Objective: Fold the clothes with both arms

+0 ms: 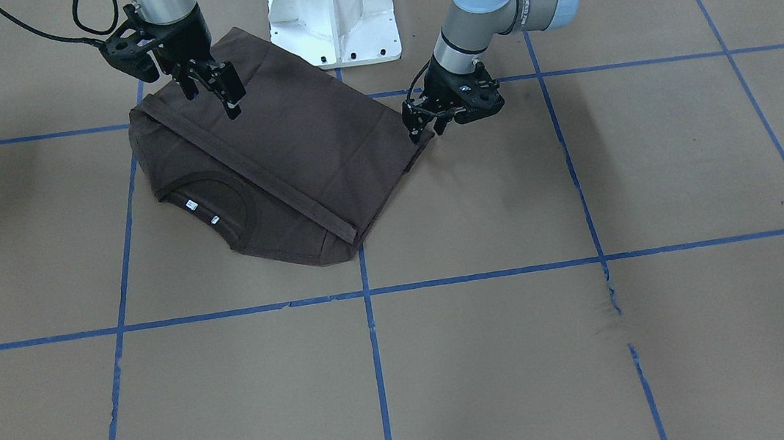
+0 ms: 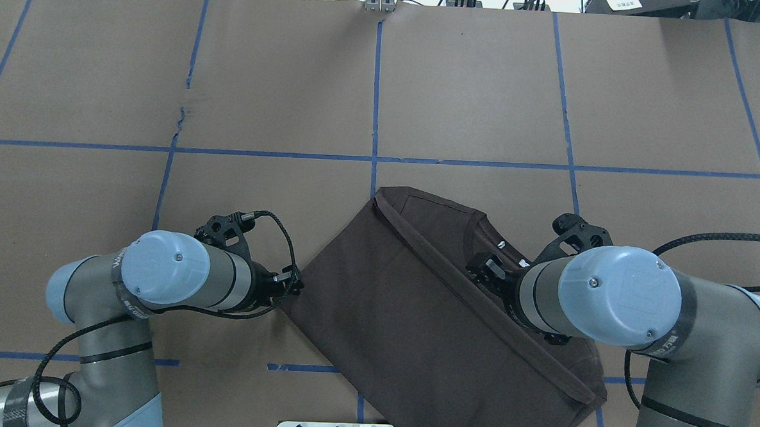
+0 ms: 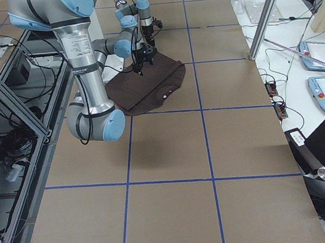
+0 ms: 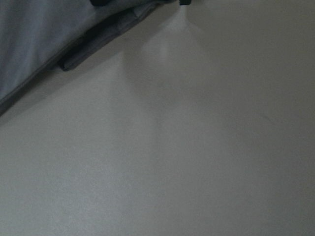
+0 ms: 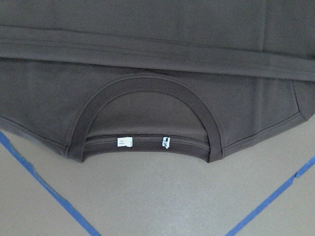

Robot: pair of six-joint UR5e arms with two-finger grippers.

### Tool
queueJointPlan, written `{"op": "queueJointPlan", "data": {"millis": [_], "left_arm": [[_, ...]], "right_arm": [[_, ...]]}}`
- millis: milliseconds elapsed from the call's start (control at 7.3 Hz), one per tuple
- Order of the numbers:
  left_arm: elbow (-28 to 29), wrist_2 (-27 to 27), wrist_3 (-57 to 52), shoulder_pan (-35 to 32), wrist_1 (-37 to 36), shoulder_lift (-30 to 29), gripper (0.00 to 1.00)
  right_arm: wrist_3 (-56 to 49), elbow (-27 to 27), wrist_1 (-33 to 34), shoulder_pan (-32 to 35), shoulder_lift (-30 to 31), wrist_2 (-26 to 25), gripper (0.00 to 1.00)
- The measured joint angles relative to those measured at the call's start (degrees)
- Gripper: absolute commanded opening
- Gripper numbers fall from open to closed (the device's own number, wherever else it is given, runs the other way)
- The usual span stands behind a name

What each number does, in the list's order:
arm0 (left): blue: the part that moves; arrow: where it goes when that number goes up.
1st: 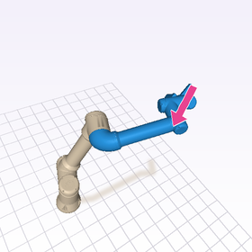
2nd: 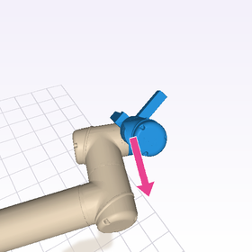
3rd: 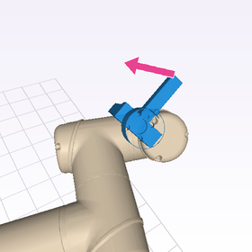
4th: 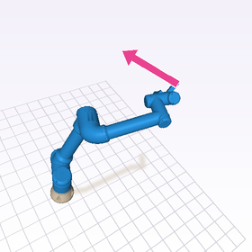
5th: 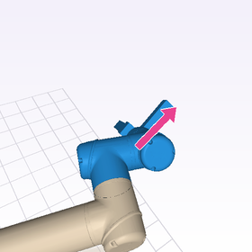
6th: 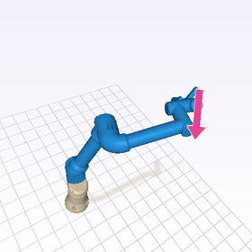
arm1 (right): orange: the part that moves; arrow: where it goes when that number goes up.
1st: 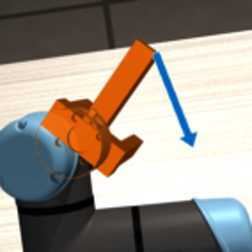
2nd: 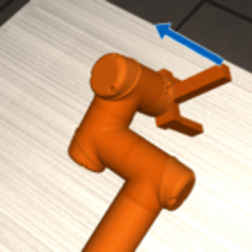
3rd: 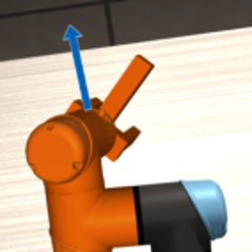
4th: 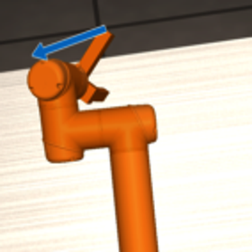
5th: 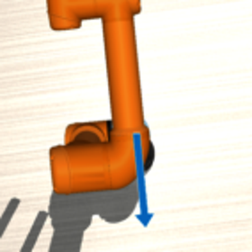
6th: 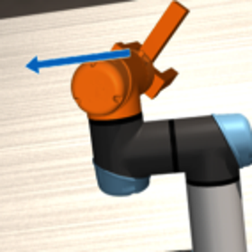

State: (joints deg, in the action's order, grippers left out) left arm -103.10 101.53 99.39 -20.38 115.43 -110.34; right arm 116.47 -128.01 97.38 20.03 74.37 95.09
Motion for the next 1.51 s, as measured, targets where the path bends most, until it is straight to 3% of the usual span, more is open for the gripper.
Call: {"op": "queueJointPlan", "data": {"millis": [411,548,958,1506], "left_arm": [[0.00,-0.51,0.36,0.31,-0.11,-0.03,0.07],[-0.01,-0.56,0.48,0.34,-0.11,0.03,0.00],[-0.96,-0.89,0.54,0.34,-0.90,0.12,0.00],[-8.92,-0.93,-2.05,-0.14,-11.63,-0.13,0.00]], "right_arm": [[-0.14,0.03,0.00,0.19,-0.10,0.04,1.00],[-0.15,0.07,0.00,0.28,-0.10,0.07,1.00],[-0.18,0.31,0.00,0.54,-0.16,0.02,1.00],[-0.19,0.47,0.00,1.11,-0.19,0.00,1.00]]}}
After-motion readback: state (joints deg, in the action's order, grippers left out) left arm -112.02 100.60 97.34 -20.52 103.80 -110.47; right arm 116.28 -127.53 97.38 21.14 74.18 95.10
